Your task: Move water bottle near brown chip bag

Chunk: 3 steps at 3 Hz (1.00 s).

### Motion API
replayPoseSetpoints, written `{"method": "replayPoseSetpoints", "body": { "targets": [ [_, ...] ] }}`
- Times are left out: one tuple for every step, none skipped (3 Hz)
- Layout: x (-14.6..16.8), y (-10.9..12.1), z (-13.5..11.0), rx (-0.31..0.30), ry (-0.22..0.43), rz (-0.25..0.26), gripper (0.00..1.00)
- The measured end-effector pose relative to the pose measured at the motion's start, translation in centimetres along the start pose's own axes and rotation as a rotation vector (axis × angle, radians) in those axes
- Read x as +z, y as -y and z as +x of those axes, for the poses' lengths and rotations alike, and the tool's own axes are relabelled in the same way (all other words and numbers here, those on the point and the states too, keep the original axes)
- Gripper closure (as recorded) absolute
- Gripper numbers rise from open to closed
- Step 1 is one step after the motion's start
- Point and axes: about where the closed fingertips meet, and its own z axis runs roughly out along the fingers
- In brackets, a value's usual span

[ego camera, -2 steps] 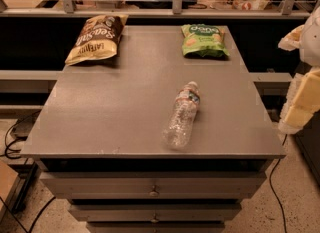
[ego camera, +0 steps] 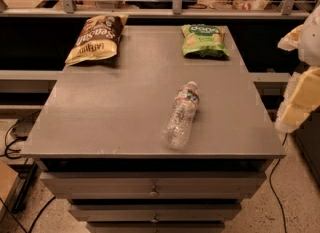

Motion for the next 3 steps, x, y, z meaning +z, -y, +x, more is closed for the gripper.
{"method": "replayPoseSetpoints", "body": {
  "targets": [
    [1.1,0.1,-2.2,0.087,0.049,-0.034,0.0],
    [2.9,-0.1,-5.4,0.173,0.1,-0.08,0.0],
    [4.1,-1.0,-10.7,0.184,0.175,-0.146,0.0]
  ]
}}
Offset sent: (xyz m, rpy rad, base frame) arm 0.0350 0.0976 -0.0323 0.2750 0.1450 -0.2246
